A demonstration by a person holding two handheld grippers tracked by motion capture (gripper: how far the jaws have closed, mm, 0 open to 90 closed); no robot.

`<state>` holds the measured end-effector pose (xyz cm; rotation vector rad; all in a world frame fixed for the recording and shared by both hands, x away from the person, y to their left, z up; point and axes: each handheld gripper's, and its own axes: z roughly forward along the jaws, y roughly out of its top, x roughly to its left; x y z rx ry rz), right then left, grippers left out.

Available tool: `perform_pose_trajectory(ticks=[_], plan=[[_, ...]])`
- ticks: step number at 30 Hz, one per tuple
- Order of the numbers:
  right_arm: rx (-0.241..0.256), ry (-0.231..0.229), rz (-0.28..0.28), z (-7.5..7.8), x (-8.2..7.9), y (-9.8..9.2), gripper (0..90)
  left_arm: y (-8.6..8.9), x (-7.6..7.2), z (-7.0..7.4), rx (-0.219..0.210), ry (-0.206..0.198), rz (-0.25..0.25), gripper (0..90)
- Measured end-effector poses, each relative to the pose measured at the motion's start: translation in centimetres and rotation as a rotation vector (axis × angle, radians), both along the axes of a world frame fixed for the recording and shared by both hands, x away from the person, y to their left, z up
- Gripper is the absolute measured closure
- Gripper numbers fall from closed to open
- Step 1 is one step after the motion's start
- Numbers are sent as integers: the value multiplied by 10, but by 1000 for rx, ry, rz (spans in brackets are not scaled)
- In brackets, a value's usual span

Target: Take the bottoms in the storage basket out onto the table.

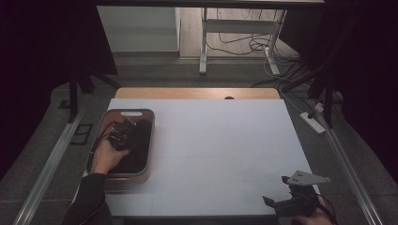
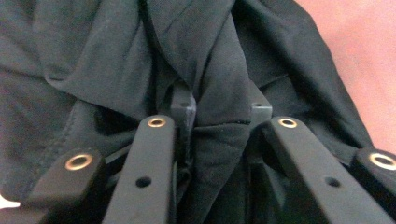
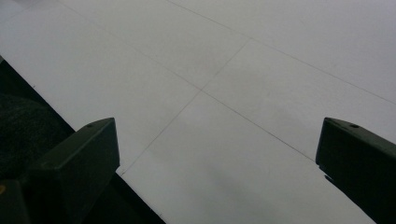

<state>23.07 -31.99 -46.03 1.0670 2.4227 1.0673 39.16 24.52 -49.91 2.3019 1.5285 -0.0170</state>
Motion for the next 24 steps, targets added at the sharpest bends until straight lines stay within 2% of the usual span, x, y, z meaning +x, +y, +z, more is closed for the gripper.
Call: perform_pose_trajectory(ticks=[2,3,4,5,7,10,11,12,13,15,16,17,19,21,24], plan=[[0,-1,1,0,0,0,0,2,-3,7,10,-49,-9,721],[0,-1,1,0,0,0,0,2,-3,7,10,-49,-9,721],[1,-1,0,0,0,0,0,5,-6,13,12,-92,-7,722],[1,-1,0,0,0,0,0,5,-6,13,12,-92,-7,722],[-2,0,1,0,0,0,0,7,-8,19,8,-126,2,723],[-1,-1,1,0,0,0,0,11,-13,29,2,-204,25,723],[1,-1,0,0,0,0,0,11,-13,29,2,-204,25,723],[1,-1,0,0,0,0,0,13,-15,33,-2,-238,39,723],[2,-1,0,0,0,0,0,13,-15,33,-2,-238,39,723],[1,-1,0,0,0,0,0,15,-18,38,-11,-272,54,723],[1,-1,1,0,0,0,0,15,-18,38,-11,-272,54,723],[1,-1,0,0,0,0,0,15,-20,42,-5,-301,66,723],[2,0,0,0,0,0,0,16,-21,44,-4,-307,70,722],[2,0,0,0,0,0,0,16,-23,48,2,-332,80,722],[2,0,1,0,0,0,0,18,-26,54,-10,-353,91,722]])
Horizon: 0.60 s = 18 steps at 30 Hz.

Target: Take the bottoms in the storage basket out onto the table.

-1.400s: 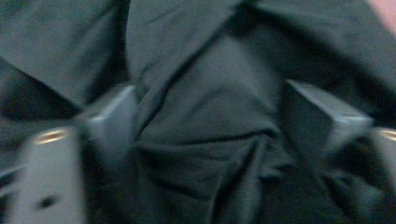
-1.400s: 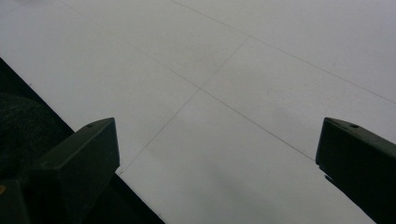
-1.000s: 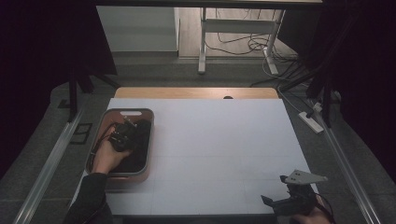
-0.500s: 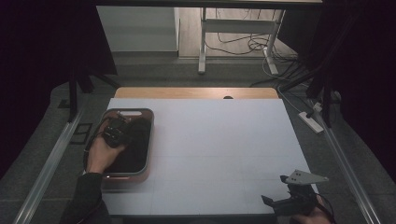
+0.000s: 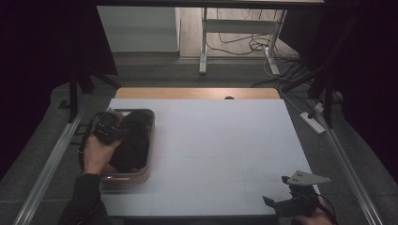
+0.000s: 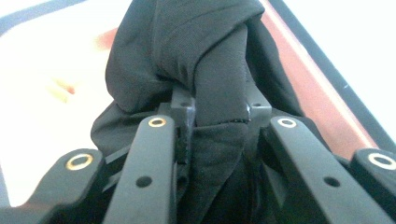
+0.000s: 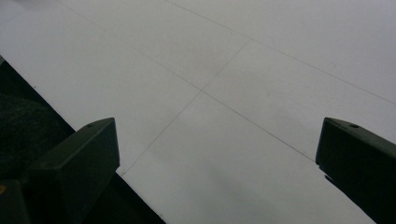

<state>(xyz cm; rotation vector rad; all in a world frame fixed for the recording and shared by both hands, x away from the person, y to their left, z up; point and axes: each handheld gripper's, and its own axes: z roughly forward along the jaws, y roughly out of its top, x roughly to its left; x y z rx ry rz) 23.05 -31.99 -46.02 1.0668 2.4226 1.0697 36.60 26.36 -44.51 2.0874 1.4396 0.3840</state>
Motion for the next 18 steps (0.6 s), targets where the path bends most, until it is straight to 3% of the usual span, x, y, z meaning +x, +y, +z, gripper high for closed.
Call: perform_pose_trajectory(ticks=[10,18], plan=[[-2,1,-1,0,0,0,0,5,-8,16,-29,-36,-5,722],[10,3,-10,0,1,-1,0,5,-11,32,-93,-42,-41,722]])
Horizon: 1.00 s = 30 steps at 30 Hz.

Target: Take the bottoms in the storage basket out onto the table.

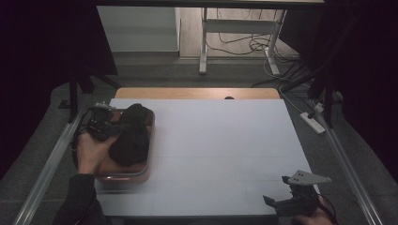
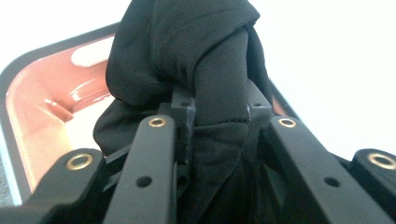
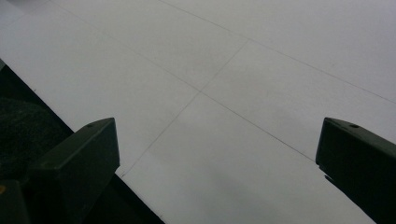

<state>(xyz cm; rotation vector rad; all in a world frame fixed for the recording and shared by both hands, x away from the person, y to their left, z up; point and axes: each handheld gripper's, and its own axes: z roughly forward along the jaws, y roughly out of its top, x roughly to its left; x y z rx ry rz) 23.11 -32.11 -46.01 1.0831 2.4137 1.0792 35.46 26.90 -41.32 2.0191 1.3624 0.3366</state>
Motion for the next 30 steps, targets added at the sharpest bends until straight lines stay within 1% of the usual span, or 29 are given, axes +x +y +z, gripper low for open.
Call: perform_pose_trajectory(ticks=[1,5,6,7,9,11,12,14,17,18,19,20,21,22,24,26,27,30], plan=[[0,0,0,0,0,0,0,0,0,0,0,0,0,722],[0,-1,-1,0,0,0,1,3,-2,8,-23,-15,-5,722],[0,0,-1,0,0,0,1,4,-3,12,-34,-25,-5,722],[0,0,-1,0,0,0,1,4,-3,12,-34,-25,-5,722],[0,0,-1,0,0,0,1,5,-3,16,-44,-31,-9,722],[0,-1,-2,0,0,0,0,6,-3,24,-44,-37,-16,722],[0,-2,-1,0,0,0,0,6,-3,24,-44,-37,-16,722],[1,-2,-1,0,0,0,0,6,-4,29,-37,-42,-20,722],[4,-1,0,0,0,-1,0,7,-4,36,-39,-52,-26,722],[8,-1,-4,0,0,-1,0,7,-5,40,-47,-59,-30,722],[8,-1,-4,0,0,-1,0,7,-5,40,-47,-59,-30,722],[12,0,-4,0,0,-1,0,8,-5,44,-59,-65,-36,722],[11,1,-4,0,0,-1,0,8,-5,46,-73,-67,-42,722],[11,1,-4,0,0,-1,0,8,-5,46,-73,-67,-42,722],[11,1,-4,0,0,-1,0,9,-5,49,-97,-71,-57,722],[6,3,-1,0,0,-1,0,9,-5,53,-108,-75,-67,722],[5,2,-1,0,0,-1,0,8,-5,56,-112,-81,-77,722],[5,2,-2,0,0,-1,0,6,-6,59,-106,-87,-82,722]])
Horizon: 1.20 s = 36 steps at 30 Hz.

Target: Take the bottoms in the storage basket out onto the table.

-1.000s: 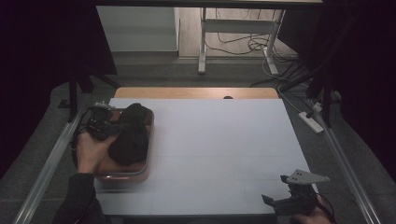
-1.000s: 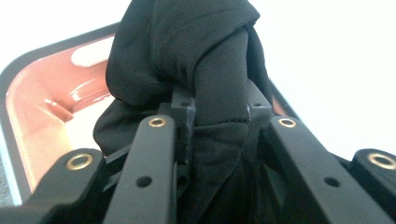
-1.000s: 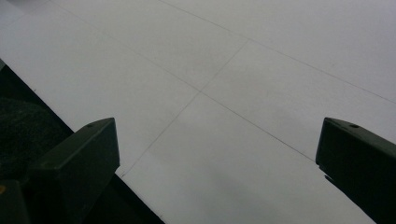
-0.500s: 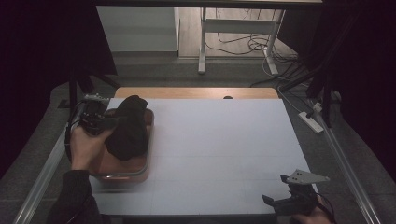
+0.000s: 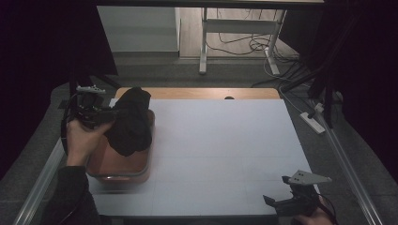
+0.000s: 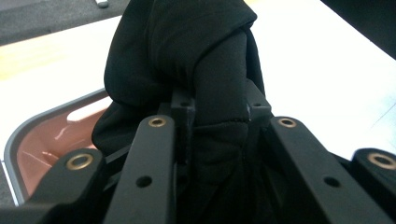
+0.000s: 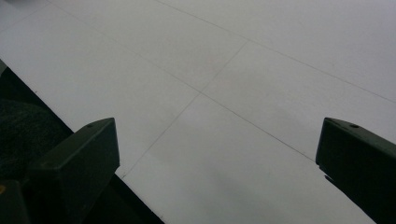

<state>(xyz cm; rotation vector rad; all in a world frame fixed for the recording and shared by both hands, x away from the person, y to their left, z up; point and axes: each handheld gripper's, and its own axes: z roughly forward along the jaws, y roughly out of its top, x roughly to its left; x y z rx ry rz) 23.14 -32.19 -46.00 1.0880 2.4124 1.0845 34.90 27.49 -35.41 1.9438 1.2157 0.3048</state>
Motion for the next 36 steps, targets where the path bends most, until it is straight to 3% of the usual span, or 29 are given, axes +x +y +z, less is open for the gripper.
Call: perform_pose_trajectory(ticks=[12,36], plan=[[-5,1,3,0,0,1,0,-15,-1,21,23,-36,-33,720],[-8,-2,6,0,0,1,0,-51,4,43,29,-80,-119,719]])
